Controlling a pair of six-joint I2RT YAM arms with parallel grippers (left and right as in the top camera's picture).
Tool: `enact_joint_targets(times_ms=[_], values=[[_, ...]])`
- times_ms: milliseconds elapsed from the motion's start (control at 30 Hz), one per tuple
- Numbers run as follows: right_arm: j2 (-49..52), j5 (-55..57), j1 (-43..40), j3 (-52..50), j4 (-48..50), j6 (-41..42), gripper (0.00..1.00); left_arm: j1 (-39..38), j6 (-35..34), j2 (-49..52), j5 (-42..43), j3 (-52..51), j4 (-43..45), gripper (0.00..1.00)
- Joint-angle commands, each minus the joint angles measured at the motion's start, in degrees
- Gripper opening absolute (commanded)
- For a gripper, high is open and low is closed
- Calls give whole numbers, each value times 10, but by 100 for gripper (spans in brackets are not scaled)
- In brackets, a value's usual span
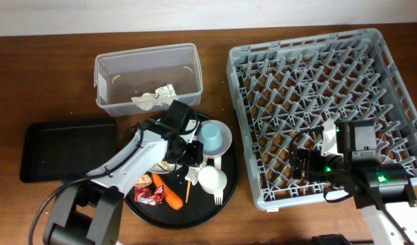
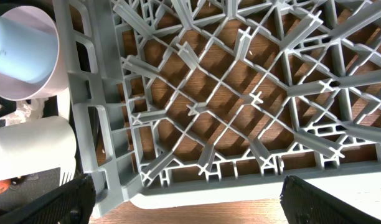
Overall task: Sort waste into correct bins and load items into the dishwasher rack
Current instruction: 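Grasp the second white tissue beside the blue cup with the left gripper, then drop the second tissue into the clear bin with the left gripper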
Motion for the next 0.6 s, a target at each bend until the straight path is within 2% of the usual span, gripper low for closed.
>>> enact_joint_targets(times_ms=[0,67,100,267,433,567], values=[[-3,7,1,6,1,6,98,-14,-16,-4,-32,-5,4,51],[-3,7,1,6,1,6,98,-16,-21,-4,-32,-8,4,50],[-3,7,1,6,1,6,98,-16,-23,-4,-32,-9,4,38],[-3,7,1,6,1,6,98,-16,-33,-4,-32,-10,3,1],[-3,7,1,6,-3,6,98,-16,-33,-37,-41,8,-32,1],[-3,7,1,6,-3,6,98,23,-30,-115,-117,90,-105,1]])
